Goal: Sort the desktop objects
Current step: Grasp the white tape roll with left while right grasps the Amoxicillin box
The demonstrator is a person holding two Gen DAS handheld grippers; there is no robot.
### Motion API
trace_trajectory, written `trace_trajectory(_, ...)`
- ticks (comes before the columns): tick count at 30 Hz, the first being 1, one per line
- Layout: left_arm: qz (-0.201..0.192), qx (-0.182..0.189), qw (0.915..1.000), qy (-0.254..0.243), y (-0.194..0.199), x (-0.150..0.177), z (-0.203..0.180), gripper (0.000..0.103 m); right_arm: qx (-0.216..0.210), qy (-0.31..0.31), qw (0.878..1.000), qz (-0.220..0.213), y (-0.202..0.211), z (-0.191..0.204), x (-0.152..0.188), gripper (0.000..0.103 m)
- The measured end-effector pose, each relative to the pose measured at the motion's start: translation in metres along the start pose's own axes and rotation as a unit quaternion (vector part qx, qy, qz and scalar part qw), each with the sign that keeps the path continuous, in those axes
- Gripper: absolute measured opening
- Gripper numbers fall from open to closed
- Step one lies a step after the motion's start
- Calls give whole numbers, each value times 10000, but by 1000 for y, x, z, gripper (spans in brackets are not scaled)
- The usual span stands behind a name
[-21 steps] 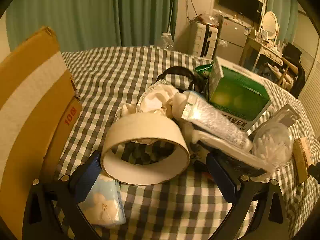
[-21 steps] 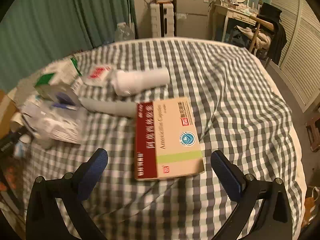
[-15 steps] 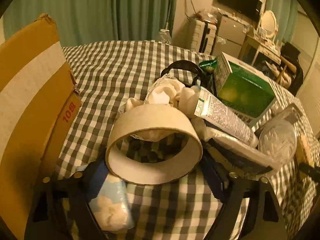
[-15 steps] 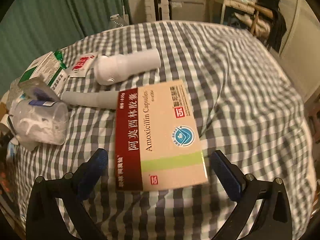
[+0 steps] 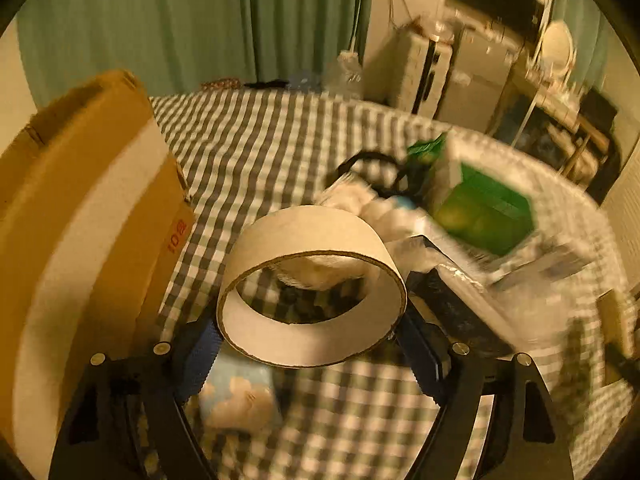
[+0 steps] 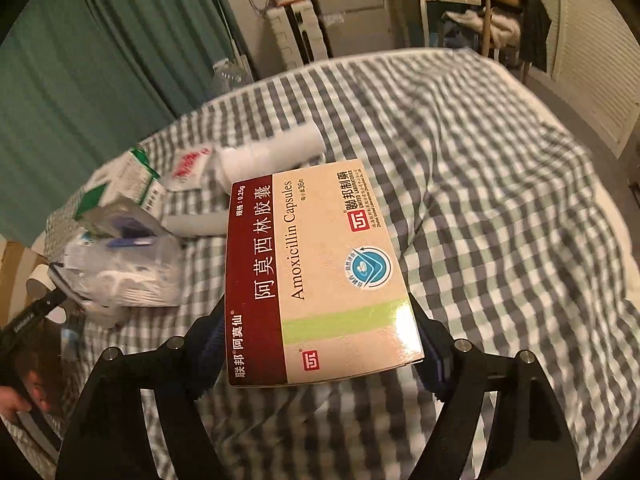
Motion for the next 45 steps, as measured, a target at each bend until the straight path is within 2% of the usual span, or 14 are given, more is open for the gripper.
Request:
trace_trajectory(4, -504, 105, 9976, -455, 42, 13, -2, 84, -111, 372, 9991, -179, 25, 24, 3, 78)
trace_trajectory(6, -701, 248, 9956, -565, 58, 22, 6, 84, -220, 360, 9987, -290, 40, 30, 2, 78)
trace_trajectory(11, -640, 536, 9963, -210, 73, 29, 25, 84, -112, 401, 9977, -535, 68, 51, -6, 78)
trace_trajectory(14, -766, 543, 9954, -193, 75, 26, 26, 84, -95, 536, 9970, -557, 74, 68, -5, 78)
trace_trajectory(16, -868, 696, 9936, -197, 78, 29, 24, 84, -51, 797, 9953, -553, 77, 85, -3, 78)
trace_trajectory(18, -802, 746, 9936, -293, 72, 33, 22, 84, -11, 944, 9943, -488, 77, 98, -2, 78)
trace_trajectory(20, -632, 633, 9948, -491, 61, 41, 15, 84, 6, 1020, 9937, -456, 77, 110, -2, 78)
trace_trajectory(22, -355, 646, 9954, -618, 44, 54, 12, 84, 18, 1078, 9931, -455, 75, 113, -5, 78)
trace_trajectory(26, 332, 687, 9953, -592, 5, 77, 6, 86, 242, 1040, 9930, -501, 75, 108, -5, 78)
trace_trajectory(29, 538, 609, 9946, -653, -1, 83, 4, 87, 308, 875, 9944, -507, 76, 99, -5, 78)
trace_trajectory(33, 477, 833, 9944, -442, 15, 78, 7, 98, 426, 766, 9950, -472, 74, 93, -4, 78)
trace_trajectory(38, 288, 961, 9942, -395, 17, 72, 10, 99, 402, 827, 9947, -460, 70, 93, -2, 76)
trace_trajectory(41, 269, 891, 9948, -413, 9, 75, 10, 83, 296, 835, 9954, -373, 68, 90, 2, 74)
trace_trajectory(45, 307, 973, 9943, -313, 10, 76, 16, 83, 442, 897, 9950, -35, 52, 88, 7, 74)
Point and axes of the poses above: each gripper's, at about its wrist camera, not at the fingertips, and y roughly against the way its jaws point, z to its left, x to its underside, the point moved 2 cm from there along -y, roughly the way its jaws point, and after that the axes turned 7 degrees about -x, right-handed, at the moved point
